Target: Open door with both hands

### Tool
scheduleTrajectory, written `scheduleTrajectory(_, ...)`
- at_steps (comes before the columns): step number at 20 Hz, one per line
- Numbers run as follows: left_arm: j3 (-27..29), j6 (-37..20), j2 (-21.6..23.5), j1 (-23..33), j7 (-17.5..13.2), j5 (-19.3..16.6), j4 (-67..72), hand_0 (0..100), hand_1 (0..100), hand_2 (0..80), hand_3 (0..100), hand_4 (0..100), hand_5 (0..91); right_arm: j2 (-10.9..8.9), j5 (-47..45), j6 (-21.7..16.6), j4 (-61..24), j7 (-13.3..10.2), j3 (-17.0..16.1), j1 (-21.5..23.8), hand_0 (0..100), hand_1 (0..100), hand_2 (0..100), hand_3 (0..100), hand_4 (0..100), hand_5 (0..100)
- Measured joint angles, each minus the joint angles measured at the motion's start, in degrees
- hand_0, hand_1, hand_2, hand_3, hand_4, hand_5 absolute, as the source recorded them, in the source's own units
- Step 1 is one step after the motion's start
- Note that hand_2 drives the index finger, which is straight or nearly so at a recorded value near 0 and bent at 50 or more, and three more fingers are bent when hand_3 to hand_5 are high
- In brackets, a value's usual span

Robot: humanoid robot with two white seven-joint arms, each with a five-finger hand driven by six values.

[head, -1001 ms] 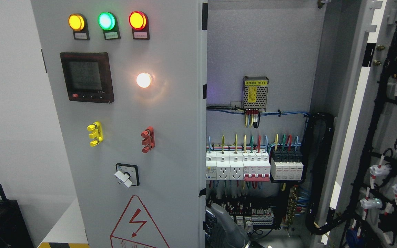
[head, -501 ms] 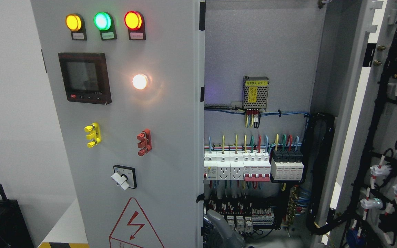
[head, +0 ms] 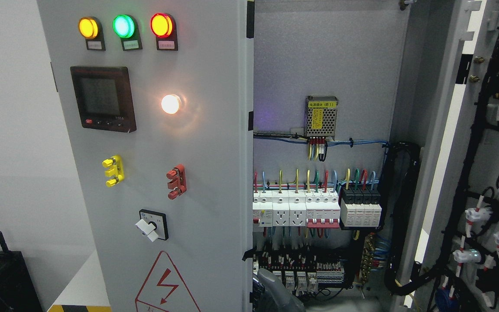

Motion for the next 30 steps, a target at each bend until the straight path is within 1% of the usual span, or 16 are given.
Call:
scheduleTrajectory(12, 0.0, 0.2, 0.0, 0.0, 0.0, 0.0, 0.0, 0, 0, 0.0, 0, 3, 0.0, -0.01, -1.1, 0.0, -3.3, 0.0, 1.9, 2.0, 22, 0, 0, 0, 0, 0)
scheduleTrajectory(21, 0.0, 0.0, 0.0, 0.0, 0.0, 0.0, 0.0, 0, 0, 0.0, 0, 3, 0.0, -0.01, -1.2, 0.0, -4.8, 0.0, 3.4, 2.6, 22, 0, 0, 0, 0, 0)
scheduleTrajectory(26, 0.0, 0.0, 0.0, 0.0, 0.0, 0.0, 0.0, 0, 0, 0.0, 0, 3, 0.0, -0.02, -1.2, -0.1, -5.7, 1.4, 4.3, 2.9, 22, 0, 0, 0, 0, 0)
scheduleTrajectory(30, 0.0, 0.0, 0.0, 0.0, 0.0, 0.0, 0.0, 0, 0, 0.0, 0, 3, 0.0, -0.01, -1.2, -0.1, -6.5, 1.7, 5.0, 3.3, 22, 0, 0, 0, 0, 0)
